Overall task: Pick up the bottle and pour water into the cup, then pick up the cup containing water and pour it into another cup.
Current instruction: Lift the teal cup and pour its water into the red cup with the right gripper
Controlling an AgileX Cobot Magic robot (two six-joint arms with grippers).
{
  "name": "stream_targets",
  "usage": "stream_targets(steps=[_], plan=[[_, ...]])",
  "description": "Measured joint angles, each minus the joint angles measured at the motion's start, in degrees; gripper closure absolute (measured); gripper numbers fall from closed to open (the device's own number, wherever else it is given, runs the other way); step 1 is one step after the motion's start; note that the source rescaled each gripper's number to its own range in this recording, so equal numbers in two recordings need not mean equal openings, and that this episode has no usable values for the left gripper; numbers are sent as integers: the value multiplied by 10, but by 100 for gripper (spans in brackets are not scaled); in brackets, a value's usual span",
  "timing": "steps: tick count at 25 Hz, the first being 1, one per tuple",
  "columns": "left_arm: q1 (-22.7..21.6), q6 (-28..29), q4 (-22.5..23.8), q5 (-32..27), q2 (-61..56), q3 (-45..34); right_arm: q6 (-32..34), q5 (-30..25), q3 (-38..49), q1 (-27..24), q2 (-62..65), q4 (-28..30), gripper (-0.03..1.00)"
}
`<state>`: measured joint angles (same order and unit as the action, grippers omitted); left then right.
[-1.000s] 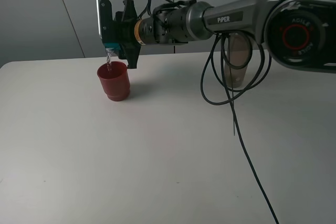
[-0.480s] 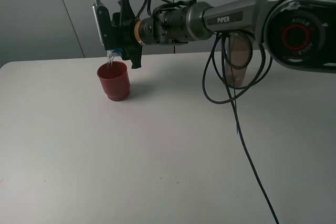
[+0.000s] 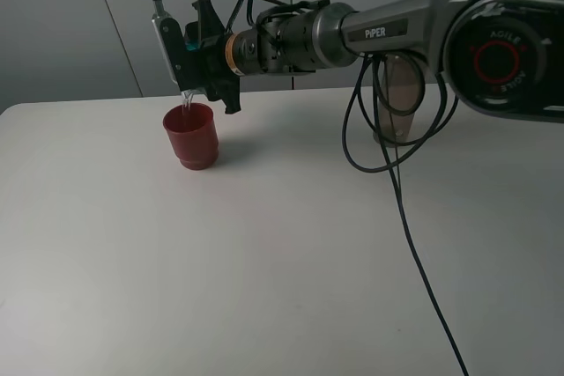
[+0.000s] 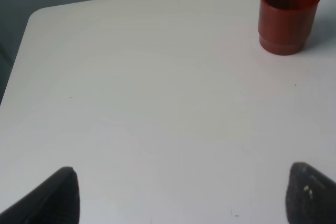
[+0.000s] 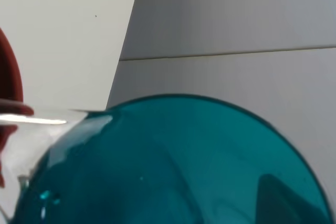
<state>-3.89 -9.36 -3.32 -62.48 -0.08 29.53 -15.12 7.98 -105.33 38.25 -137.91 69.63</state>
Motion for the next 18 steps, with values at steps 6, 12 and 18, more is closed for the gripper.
stream_targets(steps=[6, 12, 18], plan=[[0, 0, 0, 0, 0, 0, -39, 1, 0, 0, 0, -4, 88], [0, 0, 0, 0, 0, 0, -80, 1, 0, 0, 0, -14, 88], [0, 0, 0, 0, 0, 0, -117, 2, 0, 0, 0, -15, 88]])
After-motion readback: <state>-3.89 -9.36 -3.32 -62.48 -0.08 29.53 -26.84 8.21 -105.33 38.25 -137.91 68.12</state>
